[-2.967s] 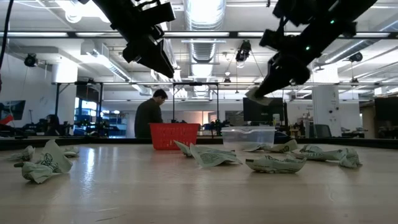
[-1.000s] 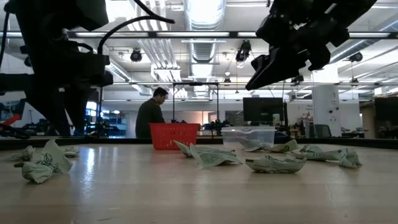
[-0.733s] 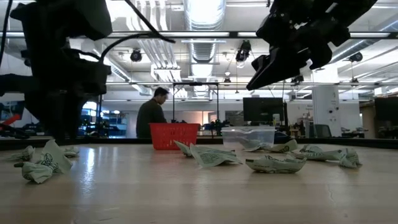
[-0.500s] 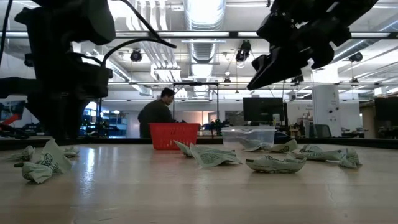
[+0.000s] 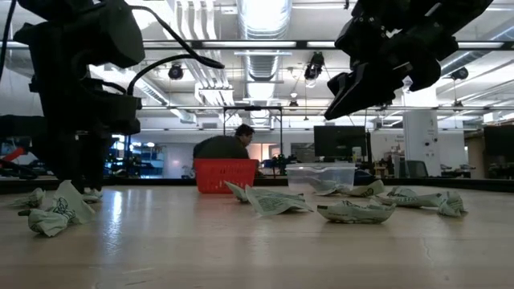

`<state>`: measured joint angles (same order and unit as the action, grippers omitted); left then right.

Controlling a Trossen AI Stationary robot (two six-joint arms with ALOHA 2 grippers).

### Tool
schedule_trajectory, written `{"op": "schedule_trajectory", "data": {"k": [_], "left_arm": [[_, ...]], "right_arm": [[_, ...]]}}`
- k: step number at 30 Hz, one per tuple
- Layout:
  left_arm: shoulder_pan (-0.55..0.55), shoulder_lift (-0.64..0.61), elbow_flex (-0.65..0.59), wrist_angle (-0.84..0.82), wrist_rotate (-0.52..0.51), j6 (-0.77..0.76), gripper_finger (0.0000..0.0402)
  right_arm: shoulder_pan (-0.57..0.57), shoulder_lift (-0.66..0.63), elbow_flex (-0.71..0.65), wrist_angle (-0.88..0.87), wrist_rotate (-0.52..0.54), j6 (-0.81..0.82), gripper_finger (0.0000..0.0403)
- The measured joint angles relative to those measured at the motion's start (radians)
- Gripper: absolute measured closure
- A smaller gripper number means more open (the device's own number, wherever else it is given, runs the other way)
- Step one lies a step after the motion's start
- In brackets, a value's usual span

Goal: Pick and place items into bin
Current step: Put the white stevia packet into the red bin

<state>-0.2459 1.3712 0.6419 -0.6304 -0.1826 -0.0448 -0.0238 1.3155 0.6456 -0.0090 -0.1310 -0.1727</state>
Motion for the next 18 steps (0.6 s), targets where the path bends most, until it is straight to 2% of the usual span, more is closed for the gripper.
{"op": "schedule_trajectory", "data": {"k": [18], "left_arm": [[0.000,0.017,-0.008,0.065,0.021,0.003,0.0305]], "right_arm": [[0.000,0.000,-0.001,0.000,0.002,0.008,0.0335]]}}
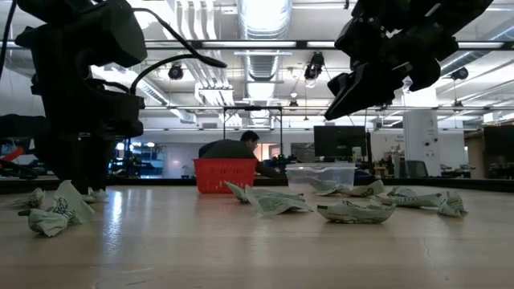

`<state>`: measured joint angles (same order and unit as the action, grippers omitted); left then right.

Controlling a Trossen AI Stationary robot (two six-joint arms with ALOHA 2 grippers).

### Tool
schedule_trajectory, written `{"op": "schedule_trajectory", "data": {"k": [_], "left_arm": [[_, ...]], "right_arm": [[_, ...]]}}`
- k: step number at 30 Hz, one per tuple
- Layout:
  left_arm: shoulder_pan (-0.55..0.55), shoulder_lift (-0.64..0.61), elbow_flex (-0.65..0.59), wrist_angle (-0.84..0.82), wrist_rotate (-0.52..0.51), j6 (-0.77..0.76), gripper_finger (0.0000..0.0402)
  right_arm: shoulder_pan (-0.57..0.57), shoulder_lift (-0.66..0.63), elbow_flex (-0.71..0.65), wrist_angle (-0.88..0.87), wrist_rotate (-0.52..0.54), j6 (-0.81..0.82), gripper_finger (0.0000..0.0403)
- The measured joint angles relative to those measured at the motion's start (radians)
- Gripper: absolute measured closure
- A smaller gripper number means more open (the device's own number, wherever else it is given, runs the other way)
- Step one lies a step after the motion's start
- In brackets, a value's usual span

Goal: Pick and place items into bin
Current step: Put the white stevia packet into the red bin

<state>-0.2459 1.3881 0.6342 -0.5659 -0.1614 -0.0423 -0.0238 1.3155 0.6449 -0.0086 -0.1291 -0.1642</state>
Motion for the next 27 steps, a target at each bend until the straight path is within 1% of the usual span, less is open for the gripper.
{"op": "schedule_trajectory", "data": {"k": [4,10,12,20,23,27], "left_arm": [[-0.001,0.008,0.001,0.005,0.000,-0.003,0.0320],[-0.002,0.009,0.003,0.005,0.006,-0.003,0.0385],[0.000,0.010,0.003,0.008,-0.004,-0.003,0.0397],[0.000,0.003,0.008,-0.003,-0.017,-0.003,0.0401],[0.000,-0.012,0.026,-0.020,-0.044,-0.003,0.0401],[0.002,-0.043,0.061,-0.029,-0.104,-0.003,0.0401]], "right_arm": [[0.000,0.000,0.000,0.000,0.000,0.000,0.0335],[0.000,0.000,0.000,0.000,0.000,0.000,0.0335],[0.000,0.000,0.000,0.000,0.000,-0.001,0.0335],[0.000,0.000,-0.002,0.000,0.000,-0.004,0.0335],[0.000,0.000,-0.002,0.000,0.000,-0.004,0.0335],[0.000,0.000,-0.002,-0.001,0.000,-0.005,0.0335]]}}
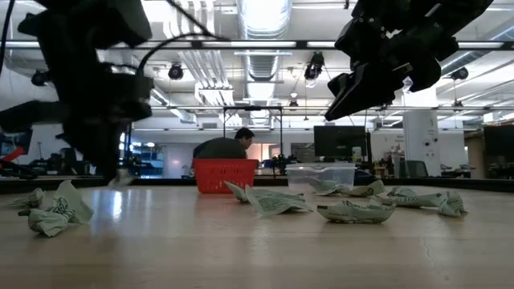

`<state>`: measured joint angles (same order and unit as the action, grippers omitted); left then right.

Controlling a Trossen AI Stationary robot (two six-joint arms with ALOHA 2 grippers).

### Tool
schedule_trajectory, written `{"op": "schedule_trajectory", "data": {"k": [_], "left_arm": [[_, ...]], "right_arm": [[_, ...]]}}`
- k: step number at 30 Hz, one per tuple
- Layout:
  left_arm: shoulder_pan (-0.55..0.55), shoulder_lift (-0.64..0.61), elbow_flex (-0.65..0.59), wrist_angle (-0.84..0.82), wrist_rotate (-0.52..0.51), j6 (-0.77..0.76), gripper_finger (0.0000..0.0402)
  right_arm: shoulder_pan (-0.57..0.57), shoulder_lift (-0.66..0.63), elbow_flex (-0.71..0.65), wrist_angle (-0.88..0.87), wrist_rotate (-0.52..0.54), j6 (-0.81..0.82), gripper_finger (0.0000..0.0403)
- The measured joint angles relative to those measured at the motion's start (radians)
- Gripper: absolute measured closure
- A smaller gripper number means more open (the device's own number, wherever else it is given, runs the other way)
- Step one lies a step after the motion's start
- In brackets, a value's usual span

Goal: Pick and place items into bin
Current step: Put the white stevia packet into the red bin

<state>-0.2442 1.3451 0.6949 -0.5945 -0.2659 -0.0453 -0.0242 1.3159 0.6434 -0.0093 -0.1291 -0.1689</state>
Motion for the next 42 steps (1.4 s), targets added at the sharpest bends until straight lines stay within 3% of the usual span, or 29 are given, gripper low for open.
{"op": "schedule_trajectory", "data": {"k": [4,10,13,19,24,37,42], "left_arm": [[0.003,-0.040,0.046,-0.001,-0.107,0.008,0.0401],[0.017,-0.092,0.115,0.031,-0.404,0.069,0.0401],[0.063,-0.103,0.131,0.109,-0.496,0.130,0.0402],[0.209,-0.081,0.124,0.393,-0.470,0.294,0.0402],[0.317,-0.004,0.133,0.480,-0.386,0.318,0.0402],[0.382,0.229,0.229,0.471,-0.357,0.237,0.0402],[0.384,0.275,0.299,0.371,-0.356,0.262,0.0400]], "right_arm": [[0.000,0.000,0.000,0.000,0.000,-0.011,0.0335],[0.000,0.000,0.000,0.001,0.002,-0.018,0.0335],[0.000,0.000,0.000,0.003,0.023,-0.018,0.0335],[0.000,0.000,0.000,0.006,0.025,-0.015,0.0335],[0.000,0.000,0.000,0.006,0.027,0.005,0.0335],[0.000,0.000,-0.008,0.008,0.027,0.009,0.0335],[0.000,0.000,-0.008,-0.010,0.026,0.034,0.0335]]}}
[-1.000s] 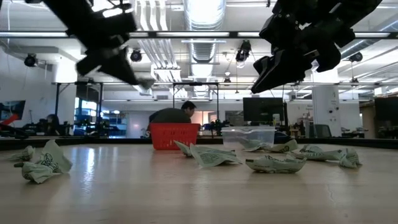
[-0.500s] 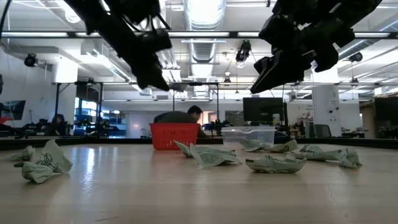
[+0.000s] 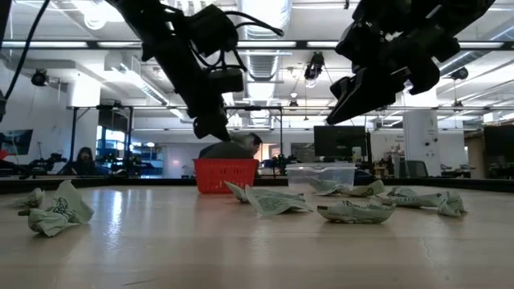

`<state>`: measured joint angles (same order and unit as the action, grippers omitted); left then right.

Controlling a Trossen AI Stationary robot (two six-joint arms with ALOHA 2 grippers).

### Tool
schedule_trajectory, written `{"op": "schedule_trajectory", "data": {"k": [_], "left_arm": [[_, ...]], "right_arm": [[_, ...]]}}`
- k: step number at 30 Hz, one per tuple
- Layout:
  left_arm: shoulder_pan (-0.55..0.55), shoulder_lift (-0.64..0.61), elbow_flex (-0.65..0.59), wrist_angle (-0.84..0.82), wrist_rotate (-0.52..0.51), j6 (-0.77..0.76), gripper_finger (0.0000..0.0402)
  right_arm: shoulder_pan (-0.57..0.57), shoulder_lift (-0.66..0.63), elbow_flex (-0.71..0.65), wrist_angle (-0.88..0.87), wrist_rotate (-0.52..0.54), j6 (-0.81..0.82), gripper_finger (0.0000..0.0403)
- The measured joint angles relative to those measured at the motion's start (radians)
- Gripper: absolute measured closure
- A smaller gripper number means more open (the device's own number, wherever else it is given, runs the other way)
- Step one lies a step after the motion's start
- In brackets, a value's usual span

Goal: Pick and place items into bin
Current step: Put the white stevia packet into the red bin, then put the white stevia packet into the transparent bin

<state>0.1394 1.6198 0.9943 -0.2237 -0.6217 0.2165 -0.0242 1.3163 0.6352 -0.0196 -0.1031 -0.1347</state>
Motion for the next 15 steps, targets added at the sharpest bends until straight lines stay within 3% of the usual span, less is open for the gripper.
{"op": "schedule_trajectory", "data": {"k": [11,15], "left_arm": [[0.000,-0.016,0.020,-0.019,-0.001,0.001,0.0340],[-0.011,-0.043,0.053,-0.107,0.004,-0.001,0.0332]], "right_arm": [[0.000,-0.006,-0.001,-0.046,-0.006,0.008,0.0335],[0.015,-0.009,0.000,-0.151,-0.101,0.013,0.0335]]}}
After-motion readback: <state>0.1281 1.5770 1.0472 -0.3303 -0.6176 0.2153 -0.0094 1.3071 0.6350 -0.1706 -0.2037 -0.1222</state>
